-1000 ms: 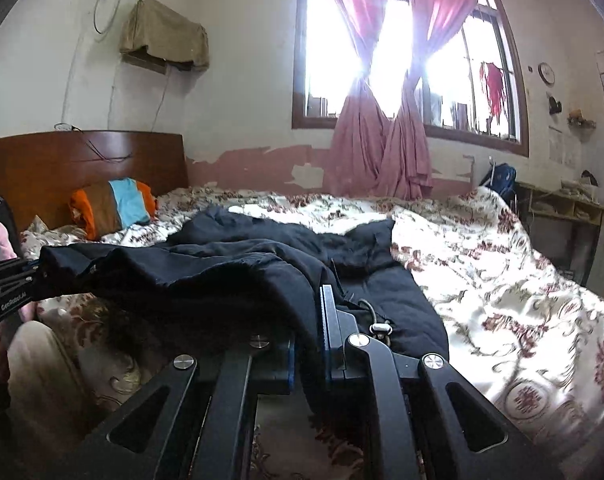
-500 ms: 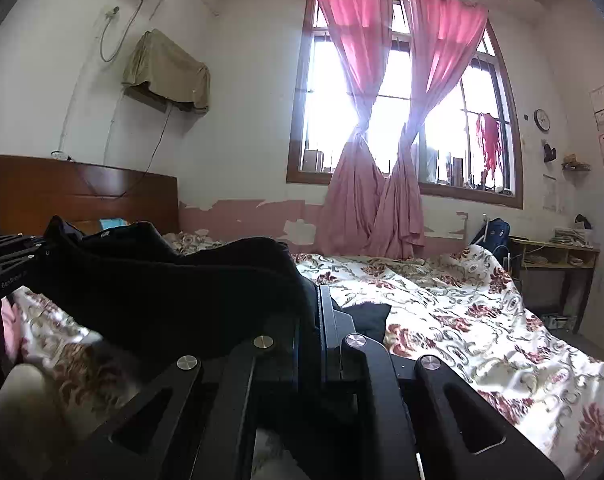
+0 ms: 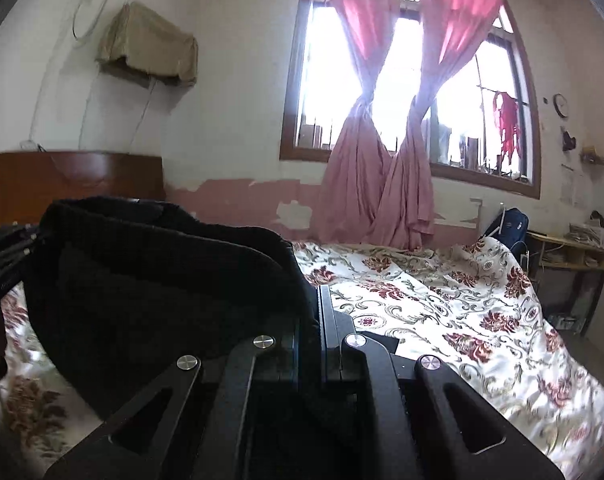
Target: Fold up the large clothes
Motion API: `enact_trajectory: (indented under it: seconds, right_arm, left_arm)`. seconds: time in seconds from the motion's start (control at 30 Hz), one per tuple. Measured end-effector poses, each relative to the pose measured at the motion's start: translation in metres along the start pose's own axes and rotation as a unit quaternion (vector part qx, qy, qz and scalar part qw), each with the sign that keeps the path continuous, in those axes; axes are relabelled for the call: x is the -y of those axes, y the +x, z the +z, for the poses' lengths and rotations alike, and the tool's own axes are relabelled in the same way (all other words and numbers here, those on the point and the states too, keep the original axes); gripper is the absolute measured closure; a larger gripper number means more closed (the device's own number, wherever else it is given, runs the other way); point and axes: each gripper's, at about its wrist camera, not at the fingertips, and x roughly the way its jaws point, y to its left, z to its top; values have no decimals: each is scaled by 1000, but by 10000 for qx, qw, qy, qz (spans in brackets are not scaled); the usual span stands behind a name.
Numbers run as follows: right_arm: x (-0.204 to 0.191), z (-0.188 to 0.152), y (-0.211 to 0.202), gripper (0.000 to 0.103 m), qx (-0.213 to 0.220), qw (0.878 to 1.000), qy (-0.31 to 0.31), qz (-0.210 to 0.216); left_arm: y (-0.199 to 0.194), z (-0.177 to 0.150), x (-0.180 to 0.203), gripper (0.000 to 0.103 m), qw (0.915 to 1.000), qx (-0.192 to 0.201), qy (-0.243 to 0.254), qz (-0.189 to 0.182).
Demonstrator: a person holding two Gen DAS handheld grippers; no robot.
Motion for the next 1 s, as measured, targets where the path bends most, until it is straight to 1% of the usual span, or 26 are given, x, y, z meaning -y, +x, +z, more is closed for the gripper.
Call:
enact_trajectory:
  seconds: [0.07, 0.13, 0.27, 0.33, 0.4, 0.47, 0.53, 0.67, 0.73, 0.87, 0.93, 1.0]
  right_arm:
    - [1, 6, 28, 97, -121, 9999, -71, -37]
    - [0, 11, 65, 97, -320, 9990, -255, -160]
    - [1, 20, 125, 97, -644, 9971, -309, -276]
    - [2, 23, 154, 97, -765, 9961, -287, -324]
    - [-1, 23, 181, 97, -825, 9947, -423, -444]
    - [-6, 16, 198, 97, -897, 9930, -553, -533]
    - [-10, 9, 221, 97, -1050, 9910, -602, -580]
    - [-14, -7, 250, 97, -1324, 9871, -653, -623]
    - [-13, -14, 264, 97, -1498, 9854, -579, -557]
    - [-4, -24, 267, 96, -1610, 9854, -370, -414]
    - [-2, -28, 265, 96, -1615, 9853, -368, -419]
    - [-2, -28, 265, 96, -1629, 9851, -366, -415]
  left_arm:
    - [28, 3, -1, 96, 9999, -130, -15, 15]
    - [57, 5, -1, 96, 9995, -325, -50, -2]
    - [119, 10, 0, 96, 9959, -896, -102, -10]
    - [145, 7, 0, 96, 9940, -1086, -83, 21]
    - [170, 1, 3, 96, 9925, -1220, 13, 99]
    - [191, -8, 4, 96, 9907, -1349, 28, 148]
    - [211, -18, 6, 96, 9881, -1525, -68, 167]
    - [241, -37, 10, 96, 9826, -1840, -224, 147]
    - [252, -46, 11, 96, 9793, -2000, -295, 99]
    - [263, -49, 7, 93, 9763, -2126, -404, -37]
    - [264, -50, 3, 93, 9751, -2152, -510, -138]
    - [269, -50, 0, 92, 9720, -2255, -614, -254]
